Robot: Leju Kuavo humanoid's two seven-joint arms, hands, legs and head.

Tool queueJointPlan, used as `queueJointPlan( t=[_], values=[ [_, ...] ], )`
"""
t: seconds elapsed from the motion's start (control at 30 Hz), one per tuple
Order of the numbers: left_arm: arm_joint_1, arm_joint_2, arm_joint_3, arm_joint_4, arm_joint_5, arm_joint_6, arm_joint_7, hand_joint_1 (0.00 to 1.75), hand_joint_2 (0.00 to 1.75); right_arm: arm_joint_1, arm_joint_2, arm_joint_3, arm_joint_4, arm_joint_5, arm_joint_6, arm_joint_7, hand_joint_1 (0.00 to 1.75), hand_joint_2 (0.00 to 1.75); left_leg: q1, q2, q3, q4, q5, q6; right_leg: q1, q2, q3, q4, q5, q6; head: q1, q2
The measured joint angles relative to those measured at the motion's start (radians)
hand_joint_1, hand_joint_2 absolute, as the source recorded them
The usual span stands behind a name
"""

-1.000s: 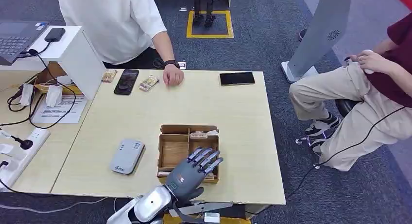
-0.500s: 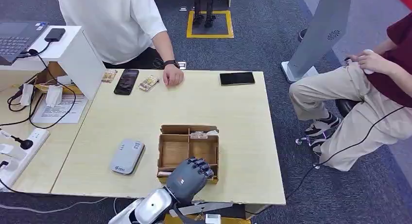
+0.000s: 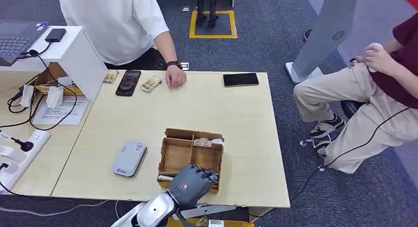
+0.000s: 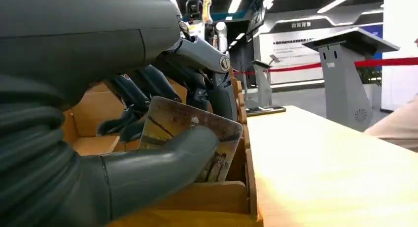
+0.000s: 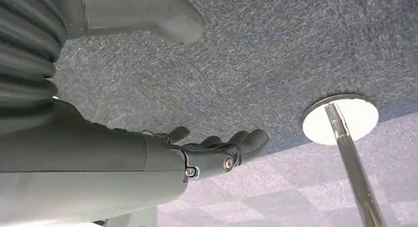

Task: Pass the card to the sensor for recognition and then transmit it.

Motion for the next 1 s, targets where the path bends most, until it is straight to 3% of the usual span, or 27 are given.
queueJointPlan(
  t=[0.13,0.33,0.4,0.5,0.63,0.7,0.83,0.9,0.97,1.0],
  values=[
    [0.021,-0.01,0.0,-0.001,0.04,0.102,-0.014,1.75,1.75,-0.004,0.0,-0.019,0.011,-0.004,0.0,0.0,0.0,1.75,0.0,0.0,0.0,0.0,0.0,0.0,0.0,0.0,0.0,0.0,0.0,0.0,0.0,0.0],
    [0.035,-0.018,0.002,-0.003,0.054,0.13,-0.022,1.75,1.75,-0.009,0.0,-0.031,0.023,-0.003,0.0,-0.013,0.0,1.75,0.0,0.0,0.0,0.0,0.0,0.0,0.0,0.0,0.0,0.0,0.0,0.0,0.0,0.0],
    [0.053,-0.026,0.01,-0.016,0.097,0.202,-0.052,1.75,1.75,-0.018,0.0,-0.052,0.036,-0.007,0.0,-0.036,0.0,1.75,0.0,0.0,0.0,0.0,0.0,0.0,0.0,0.0,0.0,0.0,0.0,0.0,0.0,0.0],
    [0.094,-0.053,0.043,-0.051,0.239,0.294,-0.14,1.75,1.75,-0.037,-0.001,-0.094,0.063,0.001,0.0,-0.073,0.0,1.75,0.0,0.0,0.0,0.0,0.0,0.0,0.0,-0.001,0.0,0.0,0.0,0.0,0.0,0.0],
    [0.137,-0.098,0.124,-0.101,0.446,0.322,-0.271,1.75,1.75,-0.104,-0.004,-0.242,0.143,0.065,0.0,-0.193,0.0,1.75,0.0,-0.001,0.0,0.0,0.0,0.0,0.0,-0.001,0.0,0.0,0.0,0.0,0.0,0.0],
    [0.148,-0.115,0.159,-0.116,0.464,0.323,-0.286,1.75,1.75,-0.129,-0.005,-0.319,0.177,0.079,0.0,-0.209,0.0,1.75,0.0,-0.003,0.0,0.0,0.0,0.0,0.0,-0.004,0.001,0.0,0.0,0.0,0.0,0.0],
    [0.164,-0.13,0.189,-0.132,0.487,0.326,-0.302,1.75,1.75,-0.152,-0.007,-0.392,0.216,0.089,0.0,-0.235,0.0,1.75,0.0,-0.003,-0.001,0.0,0.0,0.0,0.0,-0.004,0.002,0.0,0.0,0.0,0.0,0.0],
    [0.168,-0.139,0.205,-0.138,0.556,0.326,-0.327,1.75,1.75,-0.18,-0.008,-0.443,0.24,0.136,0.0,-0.281,0.0,1.75,0.0,-0.002,0.0,0.0,0.0,0.0,0.0,-0.003,0.001,0.0,0.0,0.0,0.0,0.0],
    [0.17,-0.149,0.224,-0.146,0.653,0.323,-0.339,1.75,1.75,-0.226,-0.009,-0.552,0.274,0.207,0.0,-0.346,0.0,1.75,0.0,-0.002,0.001,0.0,0.0,0.0,0.0,-0.003,0.002,0.0,0.0,0.0,0.0,0.0],
    [0.17,-0.154,0.233,-0.15,0.672,0.322,-0.34,1.75,1.75,-0.246,-0.009,-0.595,0.285,0.221,0.0,-0.348,0.0,1.75,0.0,-0.003,0.001,0.0,0.0,0.0,0.0,-0.004,0.002,0.0,0.0,0.0,0.0,0.0]
  ],
)
